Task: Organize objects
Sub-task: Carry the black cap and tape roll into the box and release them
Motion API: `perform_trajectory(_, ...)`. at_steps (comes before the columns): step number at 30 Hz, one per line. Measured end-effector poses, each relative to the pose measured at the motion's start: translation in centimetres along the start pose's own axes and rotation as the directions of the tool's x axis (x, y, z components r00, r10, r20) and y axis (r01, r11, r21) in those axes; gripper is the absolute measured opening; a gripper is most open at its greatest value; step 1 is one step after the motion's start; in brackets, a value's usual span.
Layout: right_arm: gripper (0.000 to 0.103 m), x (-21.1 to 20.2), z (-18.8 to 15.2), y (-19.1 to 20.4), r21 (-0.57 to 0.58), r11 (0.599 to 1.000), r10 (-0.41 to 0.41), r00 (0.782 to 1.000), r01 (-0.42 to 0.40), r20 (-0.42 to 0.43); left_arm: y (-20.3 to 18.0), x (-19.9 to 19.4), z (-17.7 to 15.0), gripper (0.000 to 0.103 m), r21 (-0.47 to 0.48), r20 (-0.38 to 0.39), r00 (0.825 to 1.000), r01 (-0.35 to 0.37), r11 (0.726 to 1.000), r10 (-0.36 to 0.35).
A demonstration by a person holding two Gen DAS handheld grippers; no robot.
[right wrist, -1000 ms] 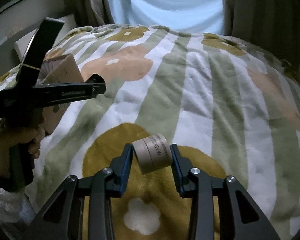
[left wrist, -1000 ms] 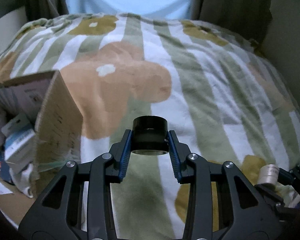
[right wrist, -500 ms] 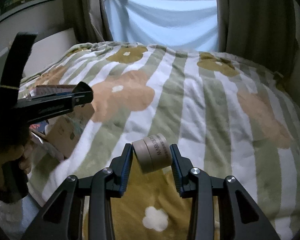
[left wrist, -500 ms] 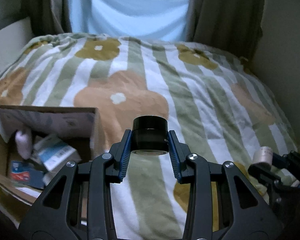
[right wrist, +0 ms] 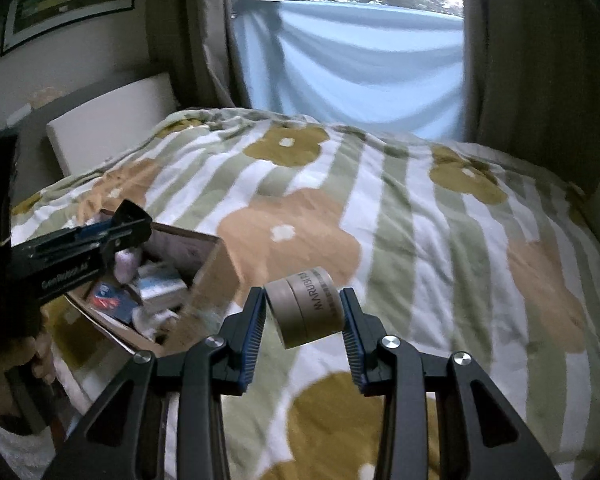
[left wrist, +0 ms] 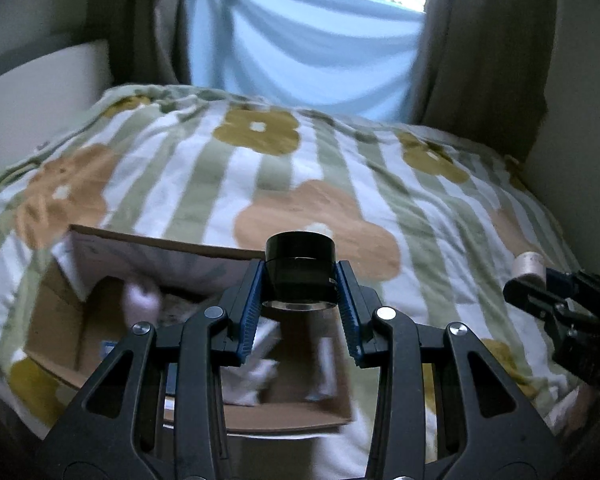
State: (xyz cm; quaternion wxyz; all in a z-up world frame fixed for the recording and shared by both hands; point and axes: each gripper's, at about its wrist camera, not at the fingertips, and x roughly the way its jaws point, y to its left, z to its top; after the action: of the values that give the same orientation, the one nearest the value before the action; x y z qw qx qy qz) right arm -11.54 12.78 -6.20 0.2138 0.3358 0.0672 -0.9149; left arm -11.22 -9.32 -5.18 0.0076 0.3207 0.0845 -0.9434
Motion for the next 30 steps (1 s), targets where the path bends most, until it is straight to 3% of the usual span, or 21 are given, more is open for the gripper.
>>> perform_trajectory(17,0.035,6.3,4.2,11.4,-0.094,0.985,0.138,0.989,-0.142,-0.053,13.2,-0.5,-1.3,0.032,-0.106,-0.023,0.994,-0.112,0.988,0.111)
perform_trajectory(30,0.035,11.3,3.6,17.0,-0.123,0.97,0.194,0.97,-0.212,-0.144,17.2,1.3,-3.0,0.032,-0.136,-0.075,0.99,-0.126,0.983,0.117)
